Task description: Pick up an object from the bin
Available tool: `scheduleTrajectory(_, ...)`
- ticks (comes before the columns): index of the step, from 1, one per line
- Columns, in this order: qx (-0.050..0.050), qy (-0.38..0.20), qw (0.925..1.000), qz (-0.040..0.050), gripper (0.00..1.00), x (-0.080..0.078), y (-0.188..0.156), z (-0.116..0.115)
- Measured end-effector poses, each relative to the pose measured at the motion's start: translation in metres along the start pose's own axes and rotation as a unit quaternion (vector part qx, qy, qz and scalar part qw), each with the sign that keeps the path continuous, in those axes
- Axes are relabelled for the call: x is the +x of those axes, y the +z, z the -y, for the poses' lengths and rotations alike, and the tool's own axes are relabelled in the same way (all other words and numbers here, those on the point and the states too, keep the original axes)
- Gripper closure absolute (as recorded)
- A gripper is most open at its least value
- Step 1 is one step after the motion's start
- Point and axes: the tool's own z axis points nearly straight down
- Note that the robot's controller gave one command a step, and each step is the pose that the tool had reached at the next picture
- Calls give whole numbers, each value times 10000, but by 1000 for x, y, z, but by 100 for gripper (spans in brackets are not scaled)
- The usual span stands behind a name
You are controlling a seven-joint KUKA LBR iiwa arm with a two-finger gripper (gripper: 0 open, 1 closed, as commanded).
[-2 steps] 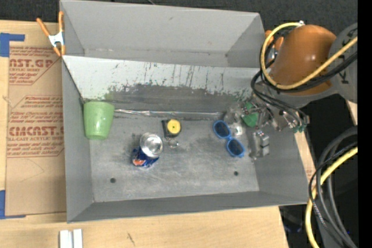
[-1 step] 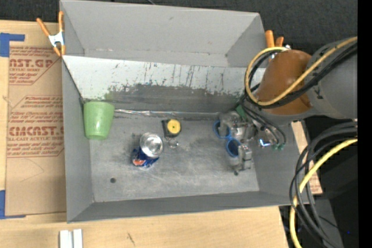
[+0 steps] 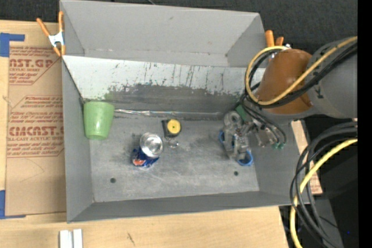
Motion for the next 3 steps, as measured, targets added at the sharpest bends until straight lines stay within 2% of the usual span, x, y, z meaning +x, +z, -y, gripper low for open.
scheduleTrajectory(1, 0, -1, 10000, -3, 0, 0, 0, 0)
scheduleTrajectory(2, -8, 291, 9996, -17, 0, 50, -3, 45)
scheduleTrajectory(3, -1, 269, 9996, 1, 100, 47, -5, 43)
